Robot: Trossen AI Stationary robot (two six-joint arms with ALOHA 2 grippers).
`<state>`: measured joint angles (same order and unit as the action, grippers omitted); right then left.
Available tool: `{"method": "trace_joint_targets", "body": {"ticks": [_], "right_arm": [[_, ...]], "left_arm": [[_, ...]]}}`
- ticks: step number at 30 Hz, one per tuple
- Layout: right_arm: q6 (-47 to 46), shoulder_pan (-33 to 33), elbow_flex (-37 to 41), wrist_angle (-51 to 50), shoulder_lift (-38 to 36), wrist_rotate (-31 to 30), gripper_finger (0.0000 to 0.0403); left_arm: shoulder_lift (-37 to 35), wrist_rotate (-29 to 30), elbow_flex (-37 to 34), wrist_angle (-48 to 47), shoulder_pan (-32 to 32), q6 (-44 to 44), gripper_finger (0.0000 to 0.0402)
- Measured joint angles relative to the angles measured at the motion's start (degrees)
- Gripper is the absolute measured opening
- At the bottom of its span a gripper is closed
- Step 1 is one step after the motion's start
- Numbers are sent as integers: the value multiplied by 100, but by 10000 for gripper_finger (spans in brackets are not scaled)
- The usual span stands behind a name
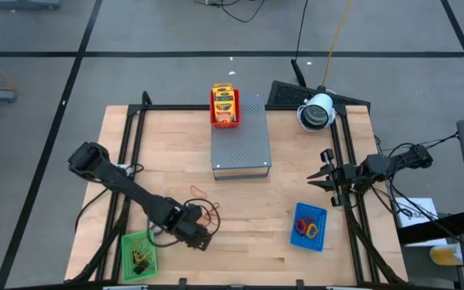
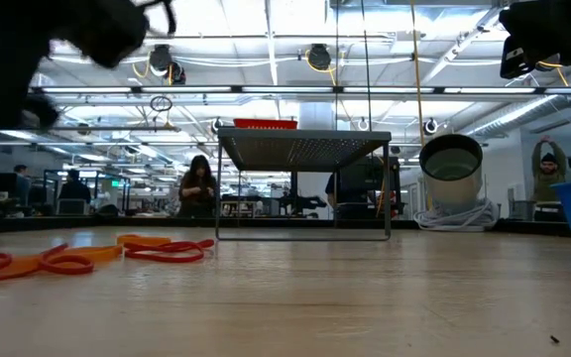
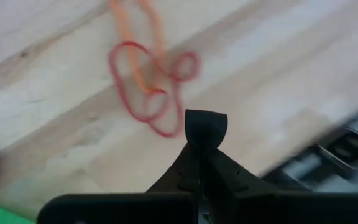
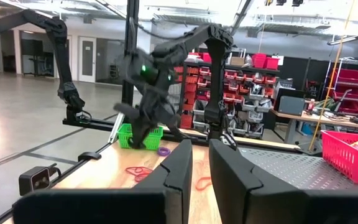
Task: Pick & Place Office Desk Supplies
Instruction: Put the black rubber band into the green bin
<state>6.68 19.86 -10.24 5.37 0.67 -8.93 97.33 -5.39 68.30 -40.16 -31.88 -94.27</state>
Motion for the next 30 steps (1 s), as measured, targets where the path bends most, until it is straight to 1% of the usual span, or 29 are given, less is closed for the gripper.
{"method": "trace_joint_targets", "body": {"ticks": [4,9,13,18,21,24,28,30], "right_arm": [[1,0,0,0,0,0,45],[0,2,0,0,-2,0,45],[0,1,0,0,0,0,45],[2,0,0,0,0,0,45],[1,2,0,0,-1,0,45],[2,2,0,0,0,0,45],[0,0,0,0,0,0,45],[0,2,0,0,0,0,45]], "left_arm": [[-188,46,499,-438,-106,285,10],[-376,60,1208,-1609,-355,944,5],[-507,-29,1457,-2285,-679,1481,12],[-675,43,1355,-2692,-1169,1772,5],[-960,252,1156,-2791,-1597,1765,15],[-1324,423,869,-2789,-2073,1637,20],[-1677,506,444,-2780,-2623,1392,6],[-1799,564,225,-2728,-2884,1218,8]]}}
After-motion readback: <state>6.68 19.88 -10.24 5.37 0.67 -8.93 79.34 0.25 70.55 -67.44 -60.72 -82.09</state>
